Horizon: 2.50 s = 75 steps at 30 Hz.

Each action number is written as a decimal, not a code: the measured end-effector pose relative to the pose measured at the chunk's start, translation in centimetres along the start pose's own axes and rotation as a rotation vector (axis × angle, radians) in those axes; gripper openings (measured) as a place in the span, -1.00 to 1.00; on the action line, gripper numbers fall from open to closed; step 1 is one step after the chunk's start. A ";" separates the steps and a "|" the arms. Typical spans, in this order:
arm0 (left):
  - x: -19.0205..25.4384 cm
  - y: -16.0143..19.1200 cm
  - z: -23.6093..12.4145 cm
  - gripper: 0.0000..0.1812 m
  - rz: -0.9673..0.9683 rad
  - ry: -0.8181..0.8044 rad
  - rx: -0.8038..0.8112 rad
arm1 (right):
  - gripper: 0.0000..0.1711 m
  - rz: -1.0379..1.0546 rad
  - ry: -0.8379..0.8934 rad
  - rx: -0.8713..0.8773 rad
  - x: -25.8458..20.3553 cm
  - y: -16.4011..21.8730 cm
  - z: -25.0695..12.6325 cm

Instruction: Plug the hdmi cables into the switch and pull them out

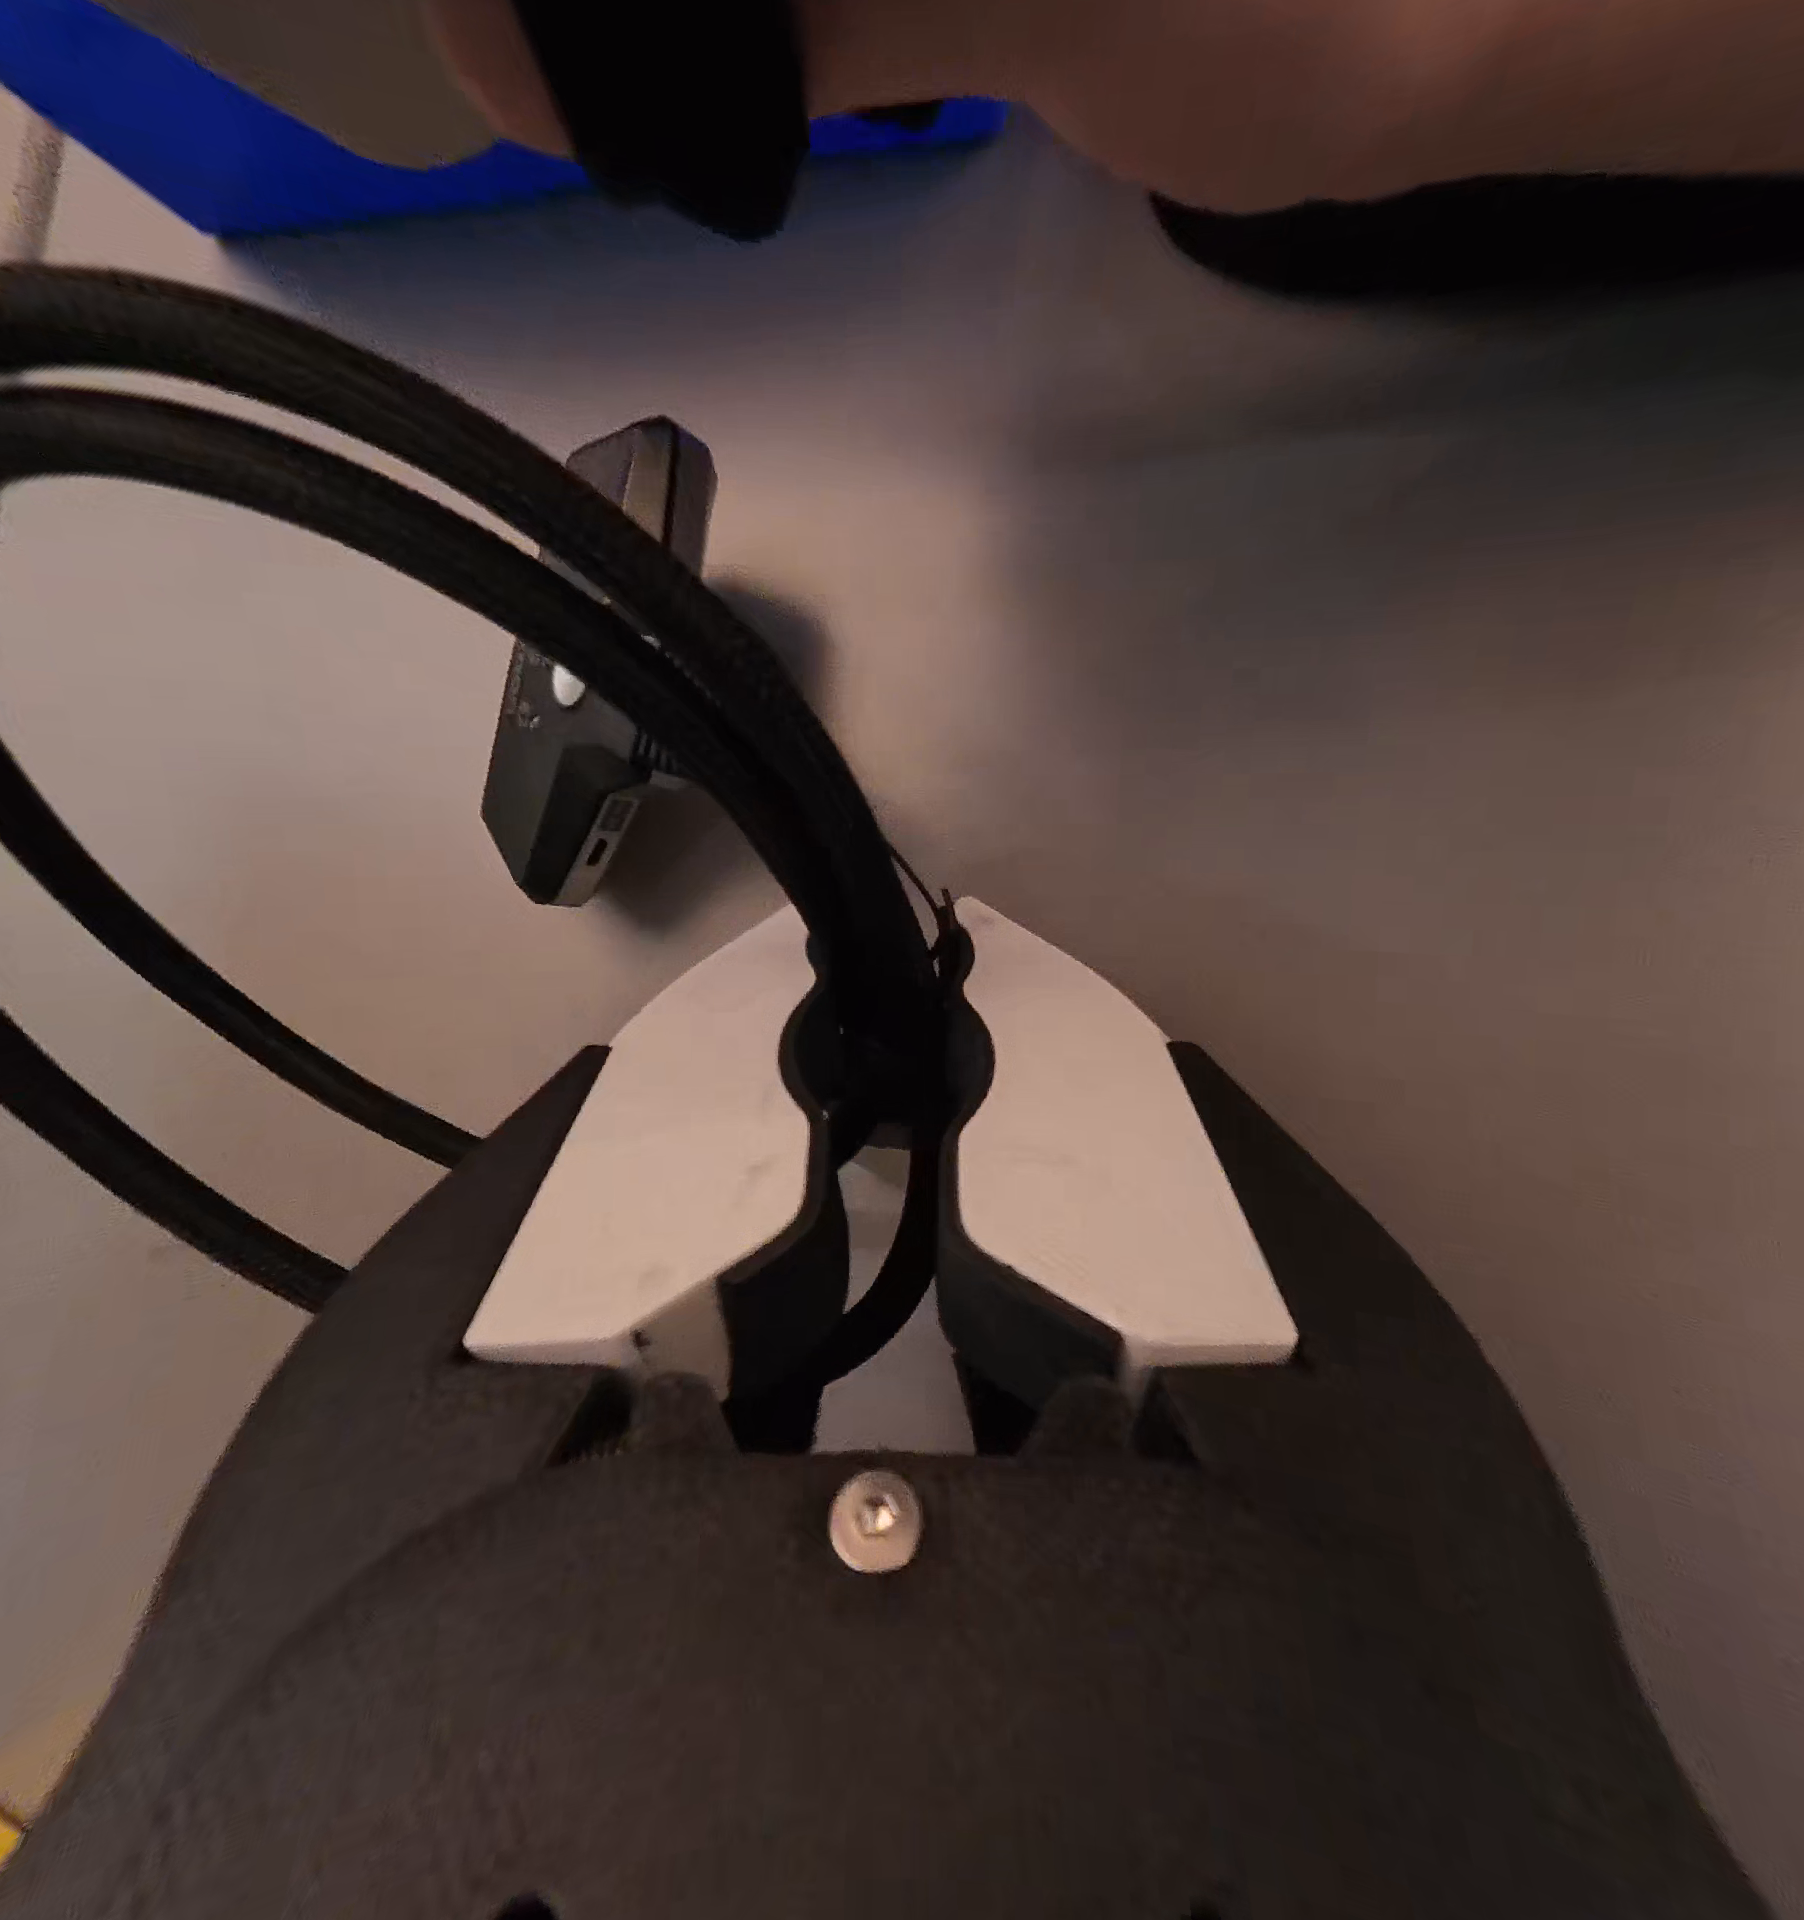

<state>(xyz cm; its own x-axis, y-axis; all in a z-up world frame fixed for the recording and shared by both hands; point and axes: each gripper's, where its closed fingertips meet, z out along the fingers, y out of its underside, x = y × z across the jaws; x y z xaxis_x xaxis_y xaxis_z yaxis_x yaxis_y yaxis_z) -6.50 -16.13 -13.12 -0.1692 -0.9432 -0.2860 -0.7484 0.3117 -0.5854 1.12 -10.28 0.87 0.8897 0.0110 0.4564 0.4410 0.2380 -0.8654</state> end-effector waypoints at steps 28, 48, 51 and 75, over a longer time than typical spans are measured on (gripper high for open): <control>-15.1 12.1 -29.5 -0.37 -0.656 -1.018 0.661 | -0.63 0.003 -0.143 0.229 5.6 -14.7 8.1; -12.5 9.4 -37.4 -0.46 -0.776 -0.809 0.727 | -0.71 0.215 -0.174 0.438 8.1 -22.3 1.7; -14.3 11.1 -34.3 -0.39 -0.947 -0.514 0.428 | -0.71 0.267 -0.152 0.505 9.8 -24.6 1.4; -21.4 25.2 -19.0 -0.30 -1.448 -0.380 -0.144 | -0.73 0.483 -0.246 0.327 9.9 -16.8 2.4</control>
<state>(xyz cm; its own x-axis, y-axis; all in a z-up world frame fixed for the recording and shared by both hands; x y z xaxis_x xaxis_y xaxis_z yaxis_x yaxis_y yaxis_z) -33.89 9.76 -7.33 0.9060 -0.3248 0.2715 -0.1765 -0.8728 -0.4550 2.20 -11.83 20.39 0.9090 0.4051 0.0981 -0.0968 0.4342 -0.8956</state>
